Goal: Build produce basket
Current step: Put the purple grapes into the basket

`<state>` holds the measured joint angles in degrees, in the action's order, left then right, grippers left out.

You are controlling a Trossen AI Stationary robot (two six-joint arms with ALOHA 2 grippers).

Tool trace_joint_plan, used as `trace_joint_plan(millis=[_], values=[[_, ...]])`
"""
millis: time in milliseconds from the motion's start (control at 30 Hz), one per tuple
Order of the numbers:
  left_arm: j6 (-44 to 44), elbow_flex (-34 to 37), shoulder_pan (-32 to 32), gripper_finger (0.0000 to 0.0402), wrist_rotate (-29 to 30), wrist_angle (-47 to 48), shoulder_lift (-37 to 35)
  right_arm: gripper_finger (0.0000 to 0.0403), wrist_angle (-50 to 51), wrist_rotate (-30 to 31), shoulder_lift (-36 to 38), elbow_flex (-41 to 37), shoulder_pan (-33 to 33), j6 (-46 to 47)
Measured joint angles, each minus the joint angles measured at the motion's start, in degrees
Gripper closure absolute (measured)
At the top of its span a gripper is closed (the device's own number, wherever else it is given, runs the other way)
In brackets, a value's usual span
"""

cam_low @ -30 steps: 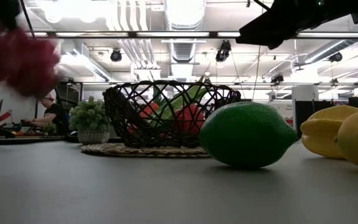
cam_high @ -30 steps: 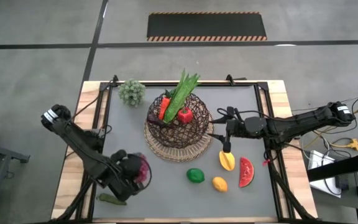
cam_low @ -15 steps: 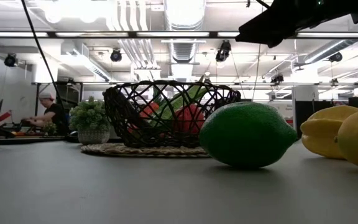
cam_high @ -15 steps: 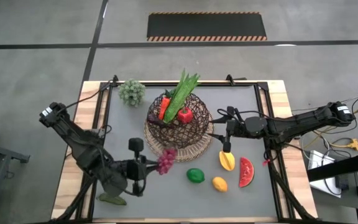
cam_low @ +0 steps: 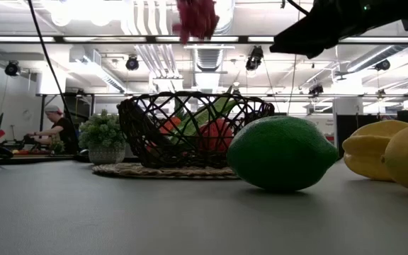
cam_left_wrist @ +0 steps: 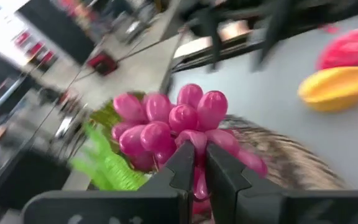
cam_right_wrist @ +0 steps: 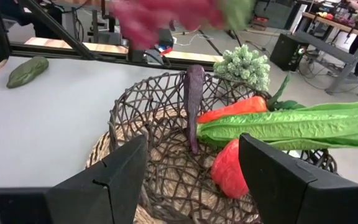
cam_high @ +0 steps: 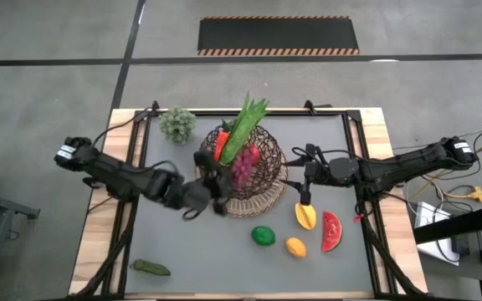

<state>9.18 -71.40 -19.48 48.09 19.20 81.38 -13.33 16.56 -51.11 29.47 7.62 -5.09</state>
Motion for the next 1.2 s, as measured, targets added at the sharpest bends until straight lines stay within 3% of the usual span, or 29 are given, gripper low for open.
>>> trace_joint_plan(millis=[167, 333, 500, 667, 967, 1200], values=[[-0.18, 7.91, 6.48, 0.0392, -0.43, -12.61, 0.35, 0.0165, -2.26, 0.0, 0.0, -1.62, 0.0, 0.05], [-5.88, 14.66, 11.12, 0.0392, -5.03, -18.82, 0.99, 0.0165, -2.41, 0.02, 0.0, -1.89, 0.0, 0.53], [-13.27, 21.02, 13.53, 0.0392, -6.07, -20.57, 2.03, 0.0165, -2.39, 0.02, 0.01, -1.89, 0.0, 0.62], [-13.31, 25.99, 14.27, 0.0391, -6.04, -31.23, 2.73, 0.0165, -2.39, 0.02, 0.0, -1.91, 0.0, 0.62], [-13.86, 28.26, 15.29, 0.0384, -5.92, -37.05, 2.99, 0.0165, -2.35, 0.0, 0.02, -1.94, 0.0, 2.17], [-17.91, 29.87, 15.77, 0.0326, -5.96, -36.61, 3.04, 0.0165, -1.96, 0.0, 0.0, -1.94, 0.0, 2.86]])
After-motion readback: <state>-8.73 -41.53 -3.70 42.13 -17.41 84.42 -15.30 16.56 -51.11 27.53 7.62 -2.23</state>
